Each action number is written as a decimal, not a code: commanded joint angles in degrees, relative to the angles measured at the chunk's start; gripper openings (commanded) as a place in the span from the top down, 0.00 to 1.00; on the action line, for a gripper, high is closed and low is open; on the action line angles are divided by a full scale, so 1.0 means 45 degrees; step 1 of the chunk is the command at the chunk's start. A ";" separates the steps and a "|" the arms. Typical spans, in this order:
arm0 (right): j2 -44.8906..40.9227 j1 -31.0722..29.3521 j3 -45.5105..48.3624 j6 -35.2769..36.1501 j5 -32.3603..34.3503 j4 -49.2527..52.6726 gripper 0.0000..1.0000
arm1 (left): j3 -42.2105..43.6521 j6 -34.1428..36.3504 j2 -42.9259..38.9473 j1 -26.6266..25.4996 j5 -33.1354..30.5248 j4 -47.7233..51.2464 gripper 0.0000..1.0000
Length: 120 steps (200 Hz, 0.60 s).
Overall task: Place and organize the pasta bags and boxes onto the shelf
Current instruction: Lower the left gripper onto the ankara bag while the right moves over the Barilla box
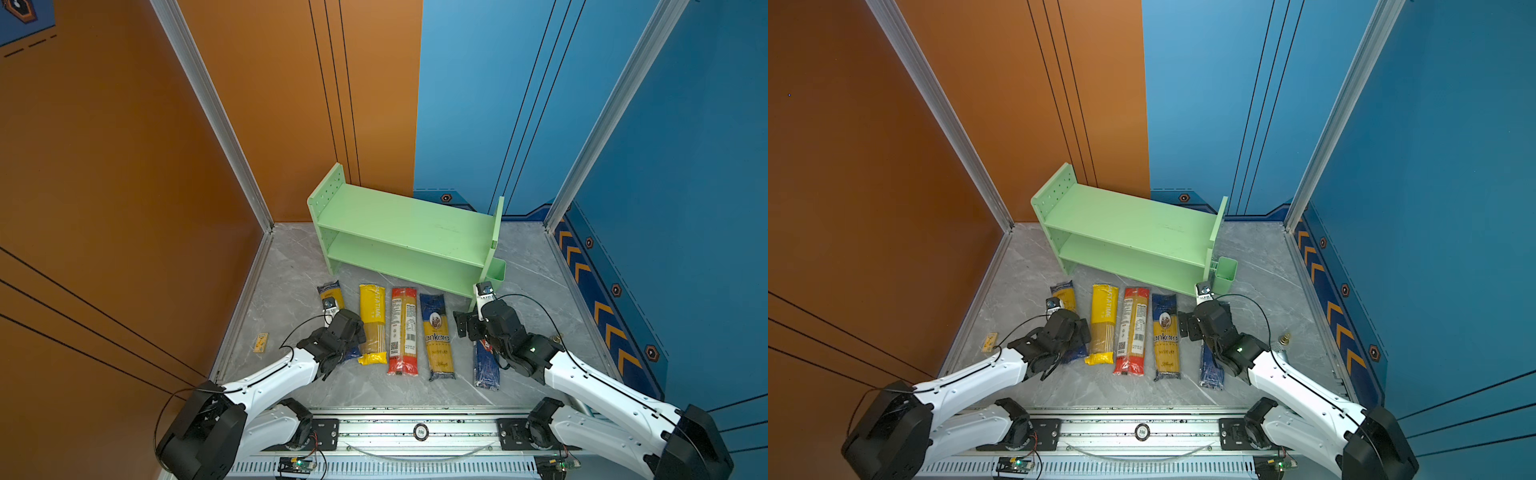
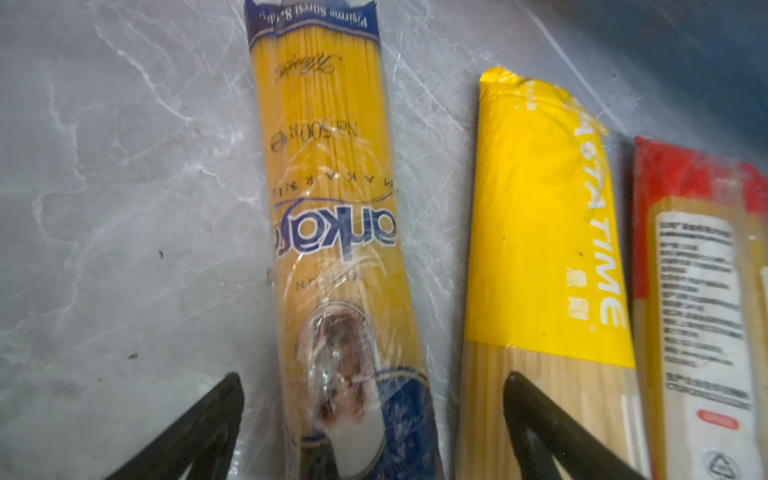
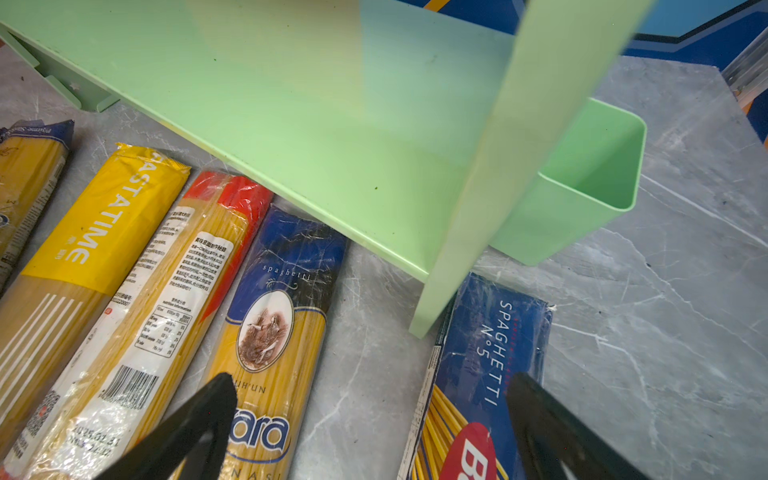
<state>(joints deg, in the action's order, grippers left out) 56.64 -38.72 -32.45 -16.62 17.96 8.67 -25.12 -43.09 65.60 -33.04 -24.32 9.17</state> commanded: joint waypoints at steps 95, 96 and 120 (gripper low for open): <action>0.0225 -0.0253 -0.0254 -0.0076 0.0491 0.0042 0.02 | 0.0566 -0.2495 0.0772 -0.0768 -0.1038 0.1400 0.02; 0.0235 -0.0248 -0.0262 -0.0076 0.0497 0.0044 0.02 | 0.0575 -0.2495 0.0773 -0.0766 -0.1030 0.1410 0.01; 0.0341 -0.0243 -0.0267 -0.0077 0.0512 -0.0031 0.02 | 0.0776 -0.2551 0.0658 -0.0773 -0.1027 0.1450 0.03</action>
<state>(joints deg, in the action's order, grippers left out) 57.45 -39.44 -32.47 -16.60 18.33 8.54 -23.33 -53.43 68.82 -36.10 -27.20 13.28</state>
